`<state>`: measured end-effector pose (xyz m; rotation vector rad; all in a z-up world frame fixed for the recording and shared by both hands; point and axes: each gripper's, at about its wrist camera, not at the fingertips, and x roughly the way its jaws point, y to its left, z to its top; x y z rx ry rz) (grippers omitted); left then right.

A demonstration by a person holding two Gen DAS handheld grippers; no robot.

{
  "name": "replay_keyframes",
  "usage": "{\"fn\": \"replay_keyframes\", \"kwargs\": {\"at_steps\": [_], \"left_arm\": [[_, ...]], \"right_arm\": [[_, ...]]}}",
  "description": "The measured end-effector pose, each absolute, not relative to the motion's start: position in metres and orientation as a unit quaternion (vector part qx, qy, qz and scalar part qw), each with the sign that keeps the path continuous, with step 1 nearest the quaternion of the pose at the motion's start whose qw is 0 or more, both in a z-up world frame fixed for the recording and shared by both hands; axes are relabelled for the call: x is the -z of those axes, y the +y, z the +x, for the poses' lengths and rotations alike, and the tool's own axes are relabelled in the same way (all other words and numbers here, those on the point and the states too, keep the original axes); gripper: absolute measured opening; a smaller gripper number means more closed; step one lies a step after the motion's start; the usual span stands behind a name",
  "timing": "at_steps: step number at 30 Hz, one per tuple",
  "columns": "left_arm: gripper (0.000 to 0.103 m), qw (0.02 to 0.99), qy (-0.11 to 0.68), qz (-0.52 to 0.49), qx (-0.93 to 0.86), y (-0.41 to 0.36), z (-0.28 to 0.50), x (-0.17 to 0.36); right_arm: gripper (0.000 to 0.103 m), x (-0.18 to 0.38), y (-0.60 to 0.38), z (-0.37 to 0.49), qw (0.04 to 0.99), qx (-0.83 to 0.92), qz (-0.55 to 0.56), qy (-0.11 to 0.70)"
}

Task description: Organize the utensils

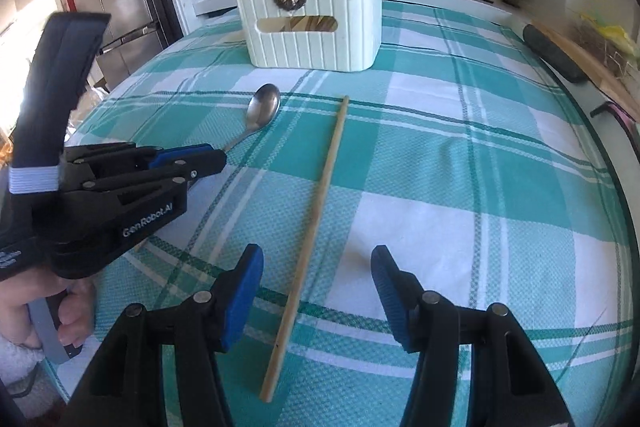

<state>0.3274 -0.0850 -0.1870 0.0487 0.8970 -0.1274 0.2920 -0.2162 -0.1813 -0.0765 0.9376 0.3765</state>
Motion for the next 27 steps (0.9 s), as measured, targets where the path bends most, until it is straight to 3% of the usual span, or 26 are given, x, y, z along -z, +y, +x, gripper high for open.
{"fn": "replay_keyframes", "kwargs": {"at_steps": [2, 4, 11, 14, 15, 16, 17, 18, 19, 21, 24, 27], "left_arm": [[0.006, 0.9, 0.433, 0.015, 0.046, -0.075, 0.326, 0.187], [0.006, 0.901, 0.433, 0.003, 0.026, -0.06, 0.324, 0.187], [0.007, 0.897, 0.44, -0.034, -0.024, -0.005, 0.318, 0.186], [0.013, 0.893, 0.447, -0.047, -0.02, 0.01, 0.316, 0.186], [0.027, 0.892, 0.448, -0.052, -0.009, 0.013, 0.317, 0.185], [0.056, 0.892, 0.449, -0.056, 0.0, 0.015, 0.317, 0.185], [0.07, 0.891, 0.45, -0.054, 0.005, 0.016, 0.318, 0.184], [0.088, 0.892, 0.449, -0.046, 0.001, 0.016, 0.318, 0.184], [0.091, 0.893, 0.448, -0.034, -0.006, 0.016, 0.318, 0.184], [0.091, 0.889, 0.459, -0.011, -0.009, 0.015, 0.322, 0.19], [0.099, 0.885, 0.465, -0.001, -0.011, 0.018, 0.326, 0.195], [0.103, 0.882, 0.471, -0.003, -0.009, 0.021, 0.33, 0.197]], "right_arm": [[0.034, 0.183, -0.212, 0.293, 0.881, -0.161, -0.057, 0.442], [0.007, 0.182, -0.216, 0.295, 0.883, -0.148, -0.052, 0.443], [0.006, 0.184, -0.258, 0.289, 0.897, -0.045, -0.049, 0.437], [0.007, 0.183, -0.274, 0.282, 0.899, -0.024, -0.047, 0.434], [0.008, 0.181, -0.278, 0.28, 0.901, -0.025, -0.043, 0.43], [0.018, 0.18, -0.282, 0.279, 0.903, -0.028, -0.037, 0.426], [0.029, 0.179, -0.285, 0.279, 0.904, -0.035, -0.032, 0.425], [0.054, 0.178, -0.287, 0.281, 0.904, -0.041, -0.031, 0.424], [0.062, 0.177, -0.288, 0.281, 0.905, -0.046, -0.032, 0.422], [0.061, 0.176, -0.289, 0.283, 0.904, -0.05, -0.043, 0.422], [0.061, 0.187, -0.292, 0.293, 0.889, -0.069, -0.048, 0.451], [0.066, 0.189, -0.299, 0.296, 0.892, -0.079, -0.028, 0.444]]}}
